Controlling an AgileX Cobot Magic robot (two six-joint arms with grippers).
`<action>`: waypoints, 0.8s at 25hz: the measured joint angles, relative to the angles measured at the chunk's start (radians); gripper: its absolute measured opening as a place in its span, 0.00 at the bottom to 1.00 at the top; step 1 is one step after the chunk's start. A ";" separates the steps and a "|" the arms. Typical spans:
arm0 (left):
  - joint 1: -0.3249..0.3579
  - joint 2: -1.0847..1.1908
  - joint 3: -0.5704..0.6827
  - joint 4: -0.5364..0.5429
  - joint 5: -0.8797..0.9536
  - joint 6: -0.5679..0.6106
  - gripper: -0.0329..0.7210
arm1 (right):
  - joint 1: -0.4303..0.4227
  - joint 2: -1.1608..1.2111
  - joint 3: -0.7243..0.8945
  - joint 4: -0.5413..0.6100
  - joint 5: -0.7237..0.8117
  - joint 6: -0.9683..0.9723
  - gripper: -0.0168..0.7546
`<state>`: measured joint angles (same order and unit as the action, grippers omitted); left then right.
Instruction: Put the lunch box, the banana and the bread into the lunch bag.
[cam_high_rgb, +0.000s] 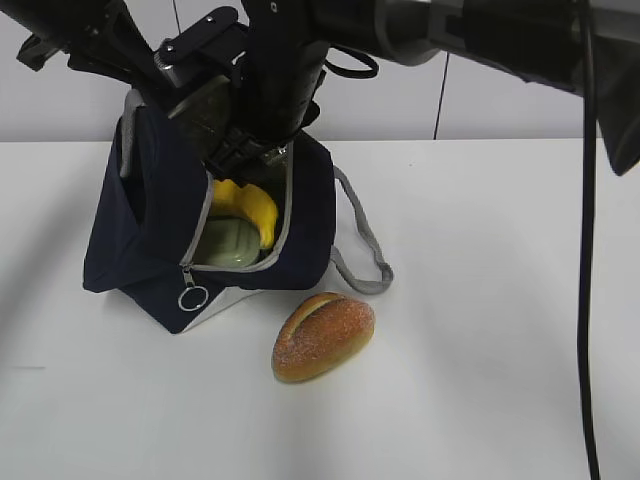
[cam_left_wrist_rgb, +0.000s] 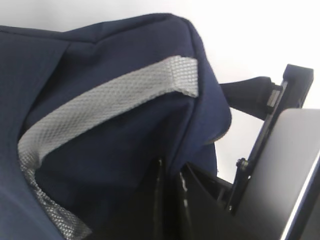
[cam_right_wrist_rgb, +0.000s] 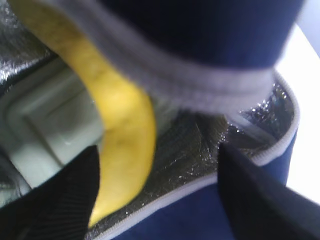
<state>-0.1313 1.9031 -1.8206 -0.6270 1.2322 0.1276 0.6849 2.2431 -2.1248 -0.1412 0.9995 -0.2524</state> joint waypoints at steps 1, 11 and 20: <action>0.000 0.000 0.000 0.000 0.000 0.002 0.02 | 0.000 0.000 -0.001 0.000 -0.005 0.009 0.78; 0.000 0.000 0.000 0.000 0.000 0.002 0.02 | -0.009 -0.019 -0.002 0.005 0.114 -0.008 0.85; 0.000 0.000 0.000 0.000 0.000 0.002 0.02 | -0.038 -0.169 0.010 0.112 0.235 -0.068 0.82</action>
<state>-0.1313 1.9031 -1.8206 -0.6270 1.2322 0.1294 0.6473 2.0743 -2.1148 -0.0292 1.2343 -0.3200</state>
